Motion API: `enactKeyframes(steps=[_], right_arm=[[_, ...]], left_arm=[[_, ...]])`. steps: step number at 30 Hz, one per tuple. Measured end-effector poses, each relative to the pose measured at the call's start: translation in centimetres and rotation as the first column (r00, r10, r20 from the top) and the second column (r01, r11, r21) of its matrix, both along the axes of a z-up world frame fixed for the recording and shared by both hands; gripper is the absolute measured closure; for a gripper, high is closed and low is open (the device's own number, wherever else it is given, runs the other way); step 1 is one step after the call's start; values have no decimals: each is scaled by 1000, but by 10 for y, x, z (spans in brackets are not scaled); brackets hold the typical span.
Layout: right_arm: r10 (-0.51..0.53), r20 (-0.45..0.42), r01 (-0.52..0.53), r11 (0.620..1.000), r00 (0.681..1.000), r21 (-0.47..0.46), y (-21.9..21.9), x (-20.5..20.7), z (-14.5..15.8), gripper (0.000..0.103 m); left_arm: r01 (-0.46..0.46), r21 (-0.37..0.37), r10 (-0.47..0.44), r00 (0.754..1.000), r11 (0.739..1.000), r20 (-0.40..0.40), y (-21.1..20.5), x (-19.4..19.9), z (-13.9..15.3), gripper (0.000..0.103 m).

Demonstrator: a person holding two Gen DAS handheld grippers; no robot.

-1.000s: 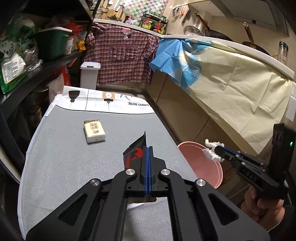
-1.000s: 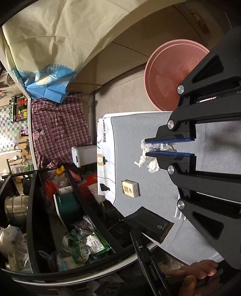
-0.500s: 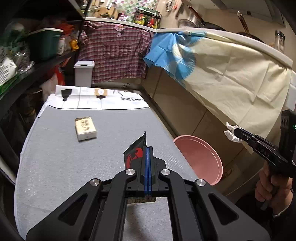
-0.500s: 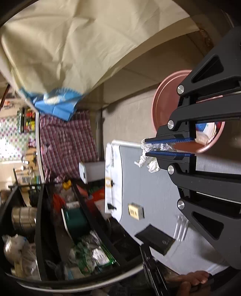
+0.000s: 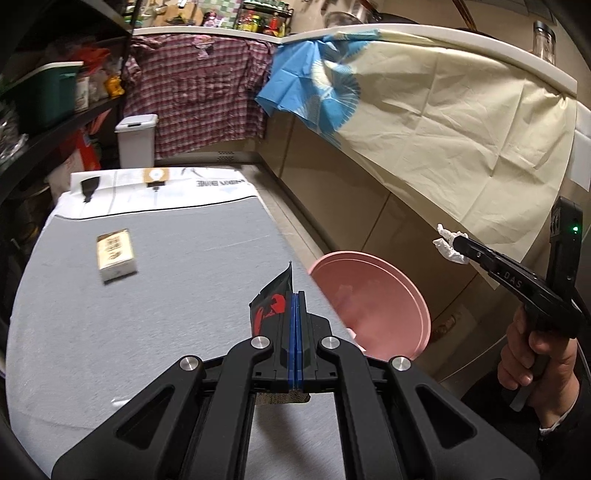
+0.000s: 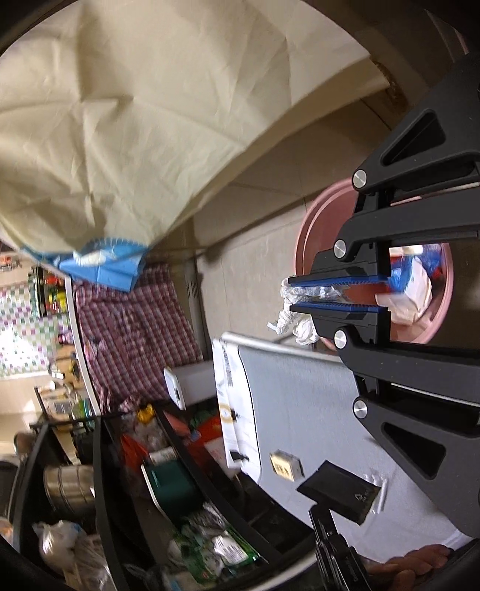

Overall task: Collect trash
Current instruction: 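Carry the crab-logo packet and white tissue over the pink bin, then open both tools to drop the packet and tissue into the bin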

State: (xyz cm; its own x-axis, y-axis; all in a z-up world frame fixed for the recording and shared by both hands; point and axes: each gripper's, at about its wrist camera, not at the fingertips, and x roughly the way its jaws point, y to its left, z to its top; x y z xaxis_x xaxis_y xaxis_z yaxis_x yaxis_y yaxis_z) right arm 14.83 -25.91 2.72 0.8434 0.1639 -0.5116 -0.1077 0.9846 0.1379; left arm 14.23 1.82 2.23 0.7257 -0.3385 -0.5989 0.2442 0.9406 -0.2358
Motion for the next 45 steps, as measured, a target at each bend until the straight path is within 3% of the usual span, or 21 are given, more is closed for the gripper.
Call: enactKeyframes(steps=[13,24,45], right_arm=[[-67,-64,67,998,996,-9,-21,23,-19,95],[-79,-102,77,997,992,-23,-25,35,-32,95],[-70,-135,67,997,988,-24,-22,49,-40,94]], left_arm=[[112,-26,-112,994,993,-8,-75,44,15,103],[152,-65,-156,986,986,-64,-120,89,3,103],[163,-54,-168,979,985,-116,-139,113,-21,103]])
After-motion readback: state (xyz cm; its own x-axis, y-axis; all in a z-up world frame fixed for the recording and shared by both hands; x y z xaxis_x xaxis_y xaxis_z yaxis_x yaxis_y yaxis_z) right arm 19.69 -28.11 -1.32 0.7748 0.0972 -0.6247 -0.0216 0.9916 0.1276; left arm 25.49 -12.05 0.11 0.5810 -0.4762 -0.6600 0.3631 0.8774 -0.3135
